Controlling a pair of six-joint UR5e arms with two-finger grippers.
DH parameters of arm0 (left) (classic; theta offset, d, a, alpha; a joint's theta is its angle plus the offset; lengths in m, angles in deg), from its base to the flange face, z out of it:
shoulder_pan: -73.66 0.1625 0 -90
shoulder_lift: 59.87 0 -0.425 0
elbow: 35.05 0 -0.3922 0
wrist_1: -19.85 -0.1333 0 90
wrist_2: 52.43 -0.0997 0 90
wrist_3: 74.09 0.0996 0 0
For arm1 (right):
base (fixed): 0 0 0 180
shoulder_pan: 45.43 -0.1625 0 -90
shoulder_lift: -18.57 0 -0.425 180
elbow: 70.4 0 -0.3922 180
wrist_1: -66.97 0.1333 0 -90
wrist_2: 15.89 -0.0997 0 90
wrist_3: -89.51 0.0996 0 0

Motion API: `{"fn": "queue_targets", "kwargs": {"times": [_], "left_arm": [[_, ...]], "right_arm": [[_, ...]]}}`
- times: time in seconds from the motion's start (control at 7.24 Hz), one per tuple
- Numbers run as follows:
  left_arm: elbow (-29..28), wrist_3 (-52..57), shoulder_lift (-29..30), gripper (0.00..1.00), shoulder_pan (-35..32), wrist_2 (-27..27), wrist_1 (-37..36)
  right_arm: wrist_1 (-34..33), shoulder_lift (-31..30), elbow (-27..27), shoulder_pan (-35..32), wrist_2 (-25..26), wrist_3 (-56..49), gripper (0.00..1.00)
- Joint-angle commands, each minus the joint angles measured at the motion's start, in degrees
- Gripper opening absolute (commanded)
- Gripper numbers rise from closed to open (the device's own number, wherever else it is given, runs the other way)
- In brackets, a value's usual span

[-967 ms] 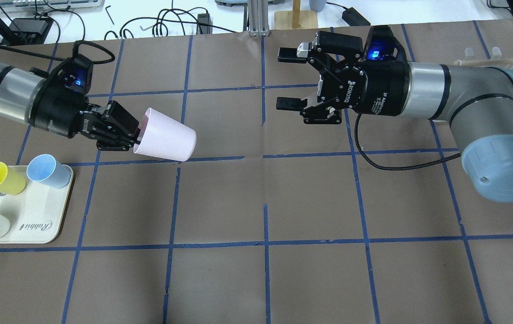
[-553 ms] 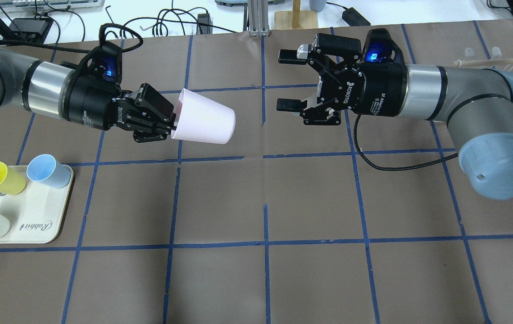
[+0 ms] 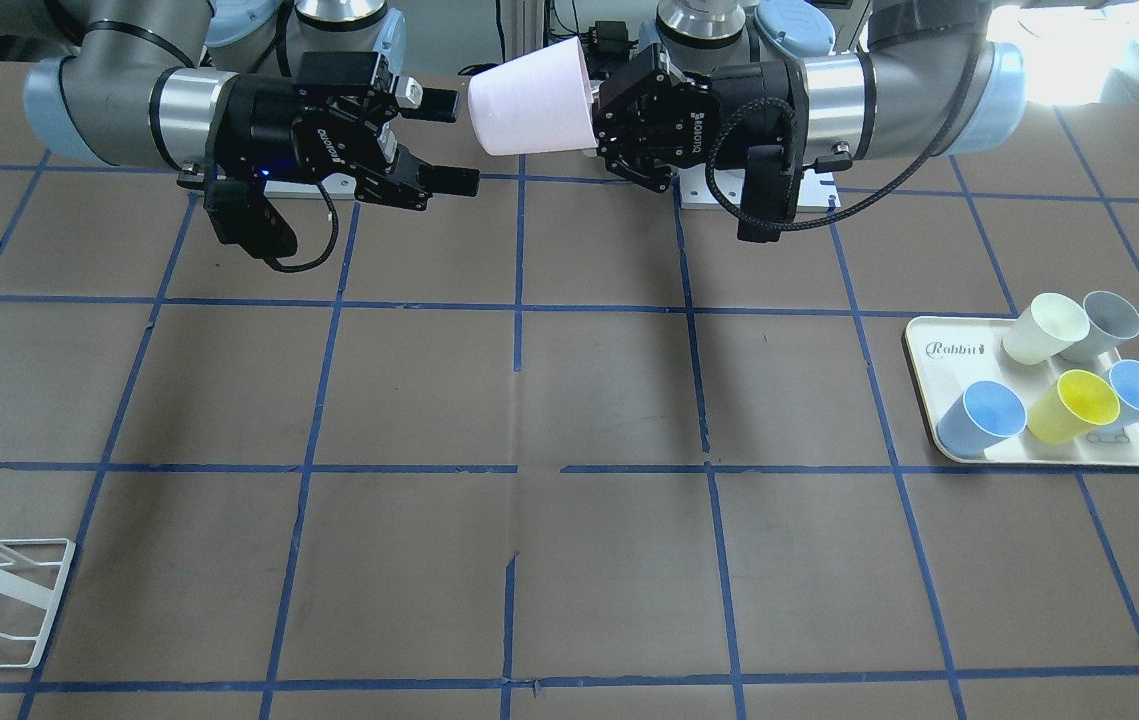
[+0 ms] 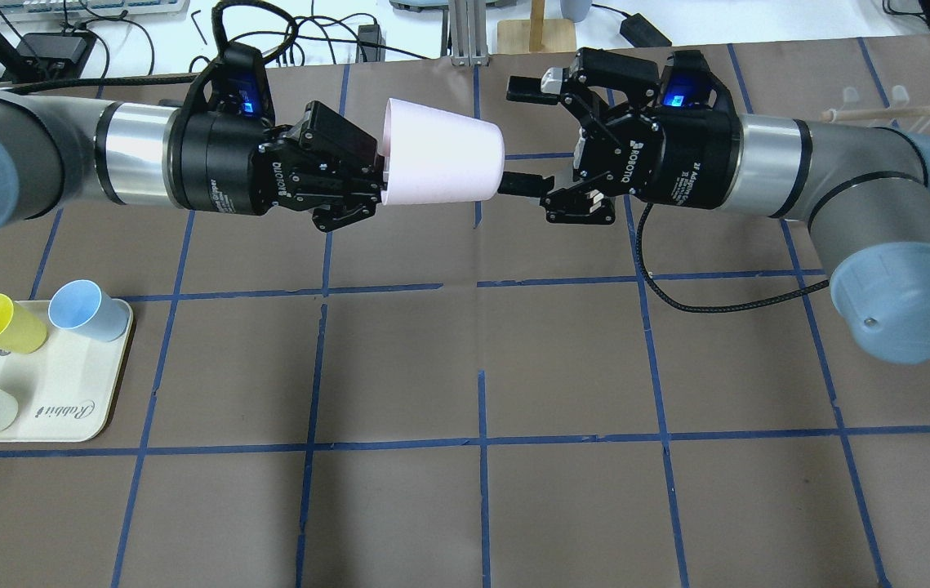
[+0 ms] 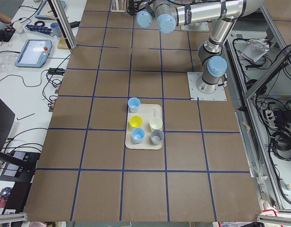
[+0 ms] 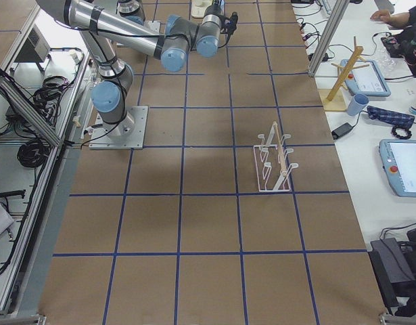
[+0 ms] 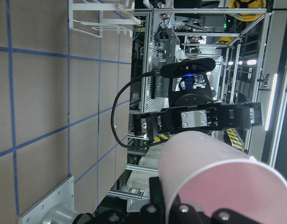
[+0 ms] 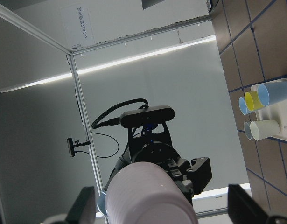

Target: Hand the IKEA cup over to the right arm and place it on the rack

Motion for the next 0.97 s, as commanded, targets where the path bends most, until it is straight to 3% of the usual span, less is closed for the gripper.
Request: {"fn": "queue_targets", "kwargs": {"times": [0.0,0.83], "left_arm": [[2.1,1.78,-1.3,0.0,-0.18,1.09,-0.77],[3.78,2.14,-3.24,0.0,-0.36,2.76,-1.22]], "right_arm": [[-0.26,-0.42,0.02,-0.07,-0.15,3.12,1.0],[-0.17,-3.49,-2.44,-1.65,-0.24,10.39,1.0]]}}
